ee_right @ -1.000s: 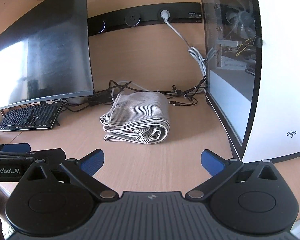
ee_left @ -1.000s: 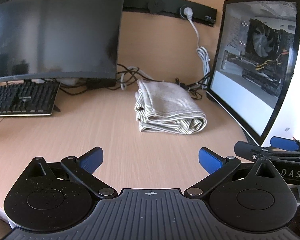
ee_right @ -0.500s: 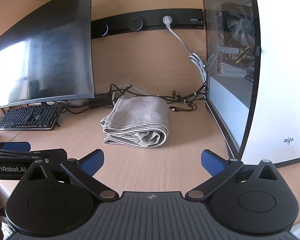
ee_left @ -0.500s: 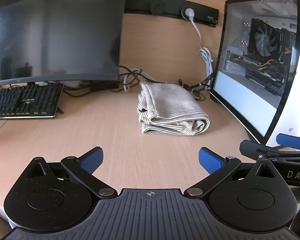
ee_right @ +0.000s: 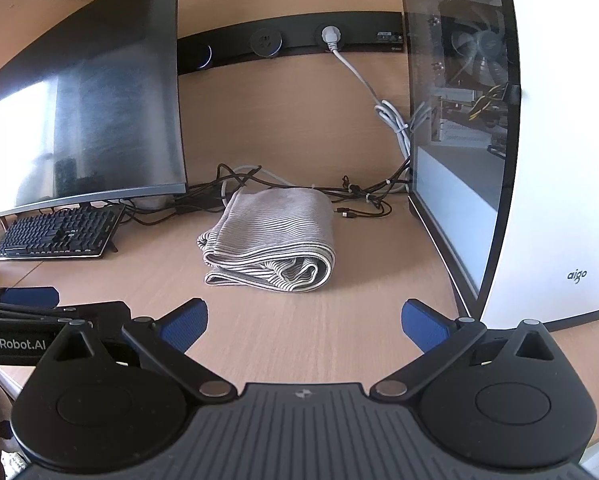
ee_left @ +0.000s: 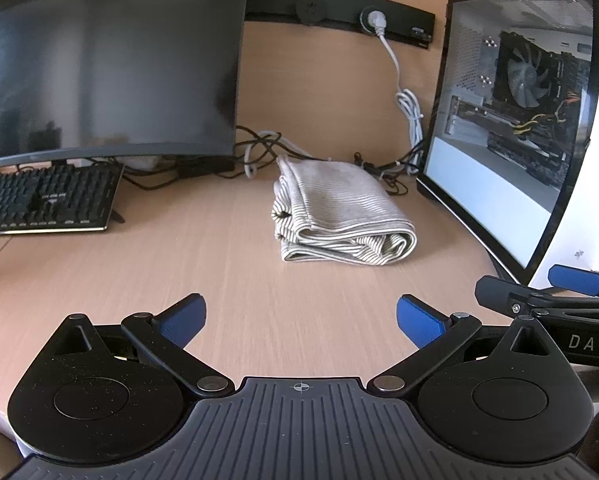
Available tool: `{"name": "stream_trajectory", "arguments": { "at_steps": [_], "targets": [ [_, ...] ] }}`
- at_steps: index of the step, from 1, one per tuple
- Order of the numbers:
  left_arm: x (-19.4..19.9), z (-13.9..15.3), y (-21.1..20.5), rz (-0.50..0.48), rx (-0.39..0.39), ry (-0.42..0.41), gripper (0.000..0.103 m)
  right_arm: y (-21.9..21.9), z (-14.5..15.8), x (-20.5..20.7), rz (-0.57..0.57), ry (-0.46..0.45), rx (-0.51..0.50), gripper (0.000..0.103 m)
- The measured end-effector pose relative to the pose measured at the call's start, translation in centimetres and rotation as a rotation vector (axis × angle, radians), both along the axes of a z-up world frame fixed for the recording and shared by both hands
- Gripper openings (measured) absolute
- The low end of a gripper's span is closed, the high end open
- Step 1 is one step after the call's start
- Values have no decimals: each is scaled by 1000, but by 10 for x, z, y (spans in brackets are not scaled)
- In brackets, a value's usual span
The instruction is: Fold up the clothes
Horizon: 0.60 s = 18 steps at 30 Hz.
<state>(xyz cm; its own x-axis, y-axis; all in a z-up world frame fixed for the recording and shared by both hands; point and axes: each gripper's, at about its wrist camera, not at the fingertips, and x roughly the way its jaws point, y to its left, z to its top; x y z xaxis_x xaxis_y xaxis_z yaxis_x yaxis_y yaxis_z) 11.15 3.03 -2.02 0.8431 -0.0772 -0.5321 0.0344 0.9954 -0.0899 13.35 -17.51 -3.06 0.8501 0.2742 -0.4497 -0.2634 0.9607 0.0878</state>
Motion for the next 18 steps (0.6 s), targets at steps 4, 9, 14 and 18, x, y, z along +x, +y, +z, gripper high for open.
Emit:
{"name": "stream_trajectory", "arguments": {
  "at_steps": [4,9,14,18],
  "targets": [
    [1,-1,2,6,-5,9,103,1,-1,1,5,2,-2,103],
    [0,-3,3,22,4,20,103,3,-2,2,16,9,-6,103],
    [0,-3,5,23,2,25,103,4,-3,2,22,14,-4,103],
    [0,-3,6,22,1,28,103,5,-3,2,24,15,-3,103]
  ]
}}
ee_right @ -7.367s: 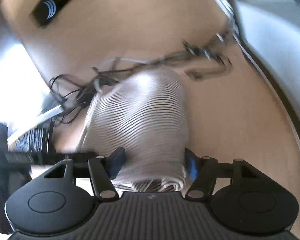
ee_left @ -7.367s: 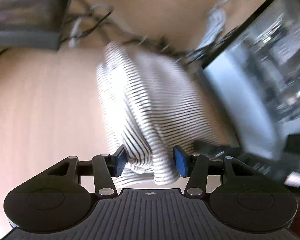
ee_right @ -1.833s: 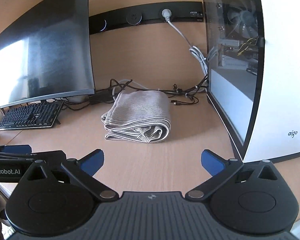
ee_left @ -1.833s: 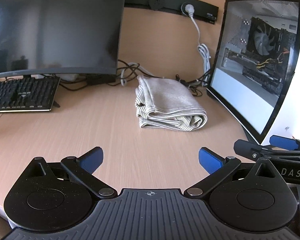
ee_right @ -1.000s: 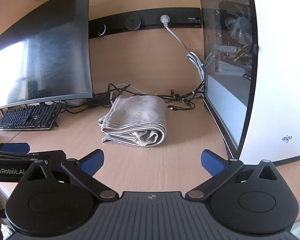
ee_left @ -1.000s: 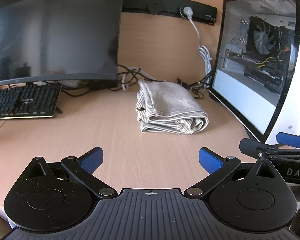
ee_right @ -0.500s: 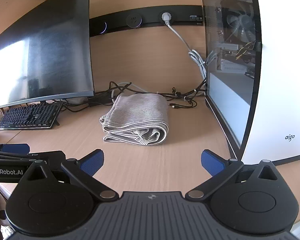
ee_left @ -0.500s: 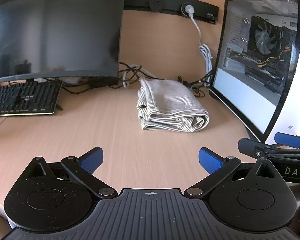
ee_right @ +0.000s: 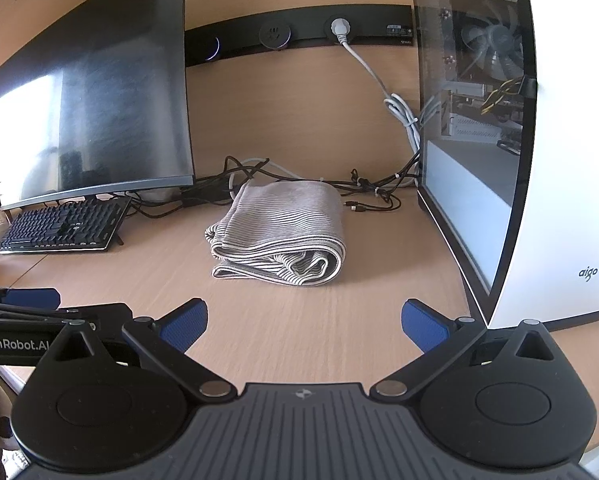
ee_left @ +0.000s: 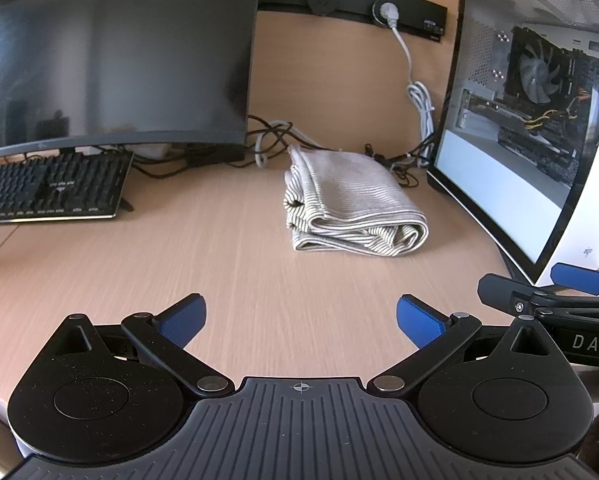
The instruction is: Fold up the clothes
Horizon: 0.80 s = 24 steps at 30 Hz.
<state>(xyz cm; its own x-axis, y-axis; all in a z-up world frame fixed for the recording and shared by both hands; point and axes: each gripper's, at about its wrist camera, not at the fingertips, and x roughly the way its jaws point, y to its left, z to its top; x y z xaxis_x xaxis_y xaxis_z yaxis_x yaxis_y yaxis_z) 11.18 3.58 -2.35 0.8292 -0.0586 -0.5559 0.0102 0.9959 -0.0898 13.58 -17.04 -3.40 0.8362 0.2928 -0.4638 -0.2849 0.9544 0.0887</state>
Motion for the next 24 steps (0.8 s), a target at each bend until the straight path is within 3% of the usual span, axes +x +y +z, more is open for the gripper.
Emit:
{"name": "stream_trajectory", "arguments": {
  "at_steps": [24],
  "targets": [
    [1,0,5,7,-16,2,103,4,-1,4,15,0,-3,103]
  ]
}}
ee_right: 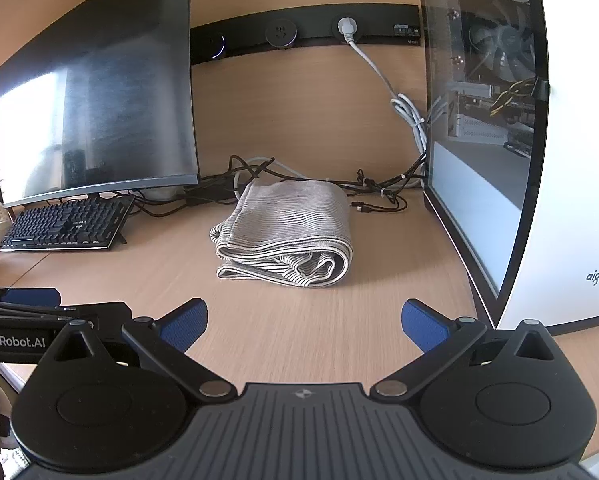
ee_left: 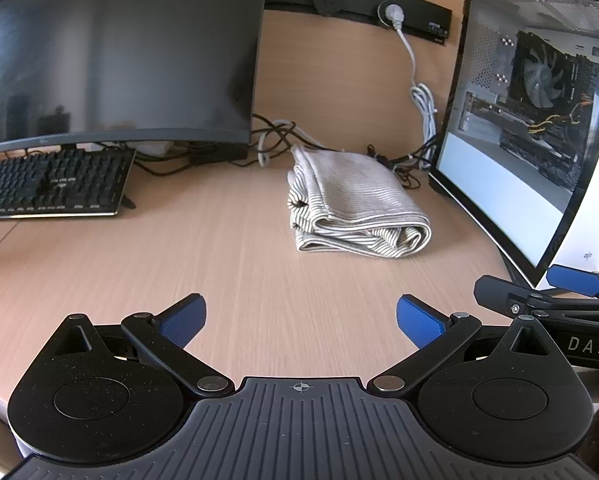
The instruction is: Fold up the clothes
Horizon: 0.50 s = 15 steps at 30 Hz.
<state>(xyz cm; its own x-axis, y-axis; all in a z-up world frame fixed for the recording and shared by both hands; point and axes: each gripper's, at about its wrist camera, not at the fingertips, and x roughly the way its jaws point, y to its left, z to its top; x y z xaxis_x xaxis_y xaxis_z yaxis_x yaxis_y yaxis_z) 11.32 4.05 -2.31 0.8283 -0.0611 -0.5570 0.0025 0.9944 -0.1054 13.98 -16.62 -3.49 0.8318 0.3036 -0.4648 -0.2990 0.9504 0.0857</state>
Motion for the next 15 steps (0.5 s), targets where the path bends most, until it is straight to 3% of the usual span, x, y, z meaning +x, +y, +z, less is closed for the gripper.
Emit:
{"name": "stream_trajectory", "arguments": {
  "at_steps": [15],
  "targets": [
    [-2,-1,-5,3,10,4,103,-1,-1,0,-10,9,-1,103]
  ]
}}
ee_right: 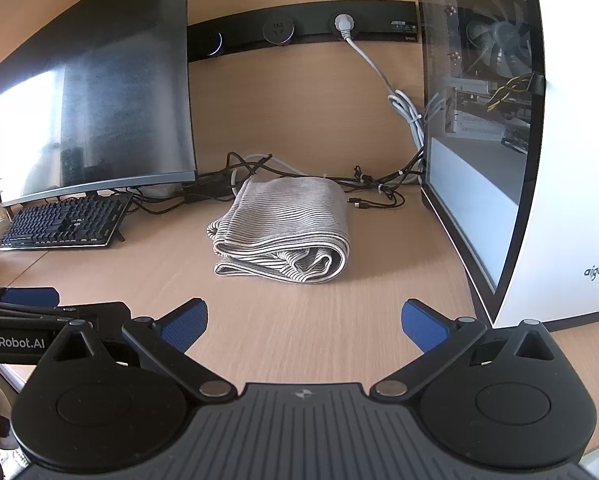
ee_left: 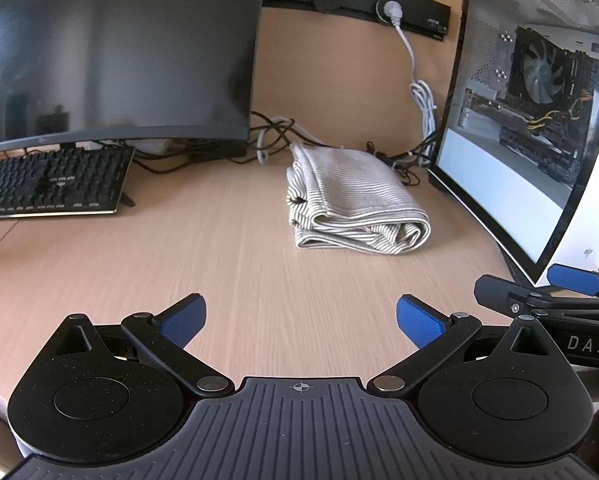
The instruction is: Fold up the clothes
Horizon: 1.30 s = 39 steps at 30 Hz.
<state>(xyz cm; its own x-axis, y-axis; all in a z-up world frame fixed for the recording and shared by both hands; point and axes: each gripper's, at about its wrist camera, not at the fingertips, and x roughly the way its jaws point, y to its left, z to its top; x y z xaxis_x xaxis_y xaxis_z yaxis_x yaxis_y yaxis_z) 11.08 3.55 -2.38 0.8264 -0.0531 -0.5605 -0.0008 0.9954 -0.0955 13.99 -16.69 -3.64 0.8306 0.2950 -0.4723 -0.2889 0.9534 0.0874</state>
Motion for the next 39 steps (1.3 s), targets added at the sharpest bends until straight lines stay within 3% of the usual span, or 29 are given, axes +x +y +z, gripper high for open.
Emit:
{"name": "stream_trajectory", "arguments": {
  "at_steps": [39],
  "targets": [
    [-9,1,3,10,-16,-3,103,3,4,-10,6,-10,-13,103]
  ]
}}
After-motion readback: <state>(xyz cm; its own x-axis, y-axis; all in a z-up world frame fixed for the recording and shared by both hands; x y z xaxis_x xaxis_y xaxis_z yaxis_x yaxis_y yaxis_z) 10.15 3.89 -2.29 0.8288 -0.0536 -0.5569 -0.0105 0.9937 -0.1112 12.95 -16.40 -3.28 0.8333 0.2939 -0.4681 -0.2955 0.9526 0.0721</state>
